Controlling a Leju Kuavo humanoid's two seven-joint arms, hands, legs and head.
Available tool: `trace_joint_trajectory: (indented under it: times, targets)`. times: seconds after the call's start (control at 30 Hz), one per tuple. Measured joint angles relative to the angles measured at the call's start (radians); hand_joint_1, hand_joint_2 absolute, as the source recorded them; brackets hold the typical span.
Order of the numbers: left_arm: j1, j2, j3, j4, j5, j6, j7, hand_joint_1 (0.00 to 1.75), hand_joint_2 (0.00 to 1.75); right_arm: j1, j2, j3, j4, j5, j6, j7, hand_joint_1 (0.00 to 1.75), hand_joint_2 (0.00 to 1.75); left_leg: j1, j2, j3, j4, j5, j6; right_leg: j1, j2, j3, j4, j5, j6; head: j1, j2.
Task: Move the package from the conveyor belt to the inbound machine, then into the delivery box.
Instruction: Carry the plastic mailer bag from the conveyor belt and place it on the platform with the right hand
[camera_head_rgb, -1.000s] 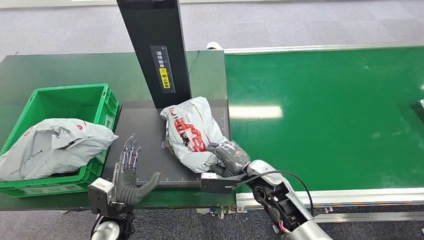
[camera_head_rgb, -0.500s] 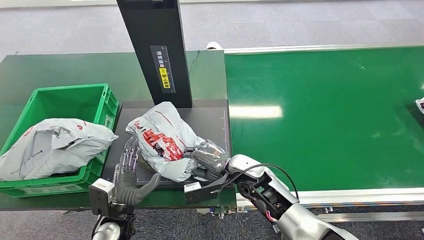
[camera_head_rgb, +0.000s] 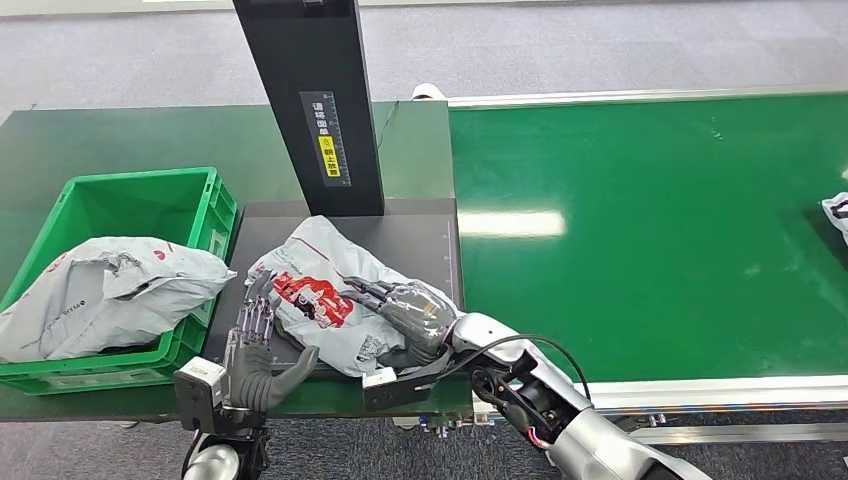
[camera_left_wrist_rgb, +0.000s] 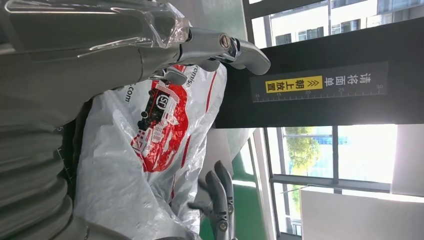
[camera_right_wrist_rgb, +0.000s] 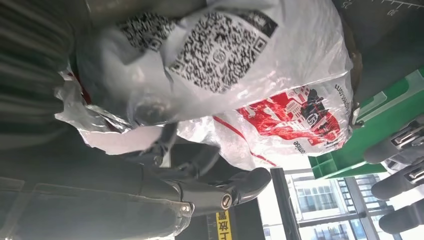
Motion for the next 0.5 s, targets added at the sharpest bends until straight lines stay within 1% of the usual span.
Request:
trace_joint_trajectory:
  times: [0.1, 0.2, 0.33, 0.43, 0.5]
  targets:
    - [0.0, 0.0, 0.0, 0.0, 0.0, 0.0, 0.0, 0.0, 1.75, 0.004, 0.001, -0.005, 0.0, -0.056, 0.027, -0.036, 0.0, 1.75, 0.0, 0.0, 0.0, 0.0, 0.0, 0.0, 0.0, 0.0, 0.0, 0.0, 0.0, 0.0, 0.0, 0.0]
    - [0.0, 0.001, 0.0, 0.0, 0.001, 0.0, 0.0, 0.0, 1.75, 0.021, 0.002, -0.026, -0.014, -0.159, 0.106, -0.096, 0.0, 1.75, 0.0, 0.0, 0.0, 0.0, 0.0, 0.0, 0.0, 0.0, 0.0, 0.0, 0.0, 0.0, 0.0, 0.0]
    - [0.001, 0.002, 0.0, 0.0, 0.005, 0.001, -0.002, 0.0, 1.75, 0.058, 0.002, -0.067, -0.061, -0.288, 0.207, -0.155, 0.0, 1.75, 0.0, 0.0, 0.0, 0.0, 0.0, 0.0, 0.0, 0.0, 0.0, 0.0, 0.0, 0.0, 0.0, 0.0]
    - [0.0, 0.002, -0.001, 0.0, 0.009, -0.002, -0.004, 0.0, 1.75, 0.096, -0.002, -0.118, -0.112, -0.423, 0.283, -0.194, 0.0, 1.75, 0.0, 0.0, 0.0, 0.0, 0.0, 0.0, 0.0, 0.0, 0.0, 0.0, 0.0, 0.0, 0.0, 0.0]
    - [-0.001, 0.002, -0.004, 0.0, 0.011, -0.004, -0.006, 0.0, 1.75, 0.131, -0.005, -0.169, -0.163, -0.532, 0.322, -0.206, 0.0, 1.75, 0.0, 0.0, 0.0, 0.0, 0.0, 0.0, 0.0, 0.0, 0.0, 0.0, 0.0, 0.0, 0.0, 0.0]
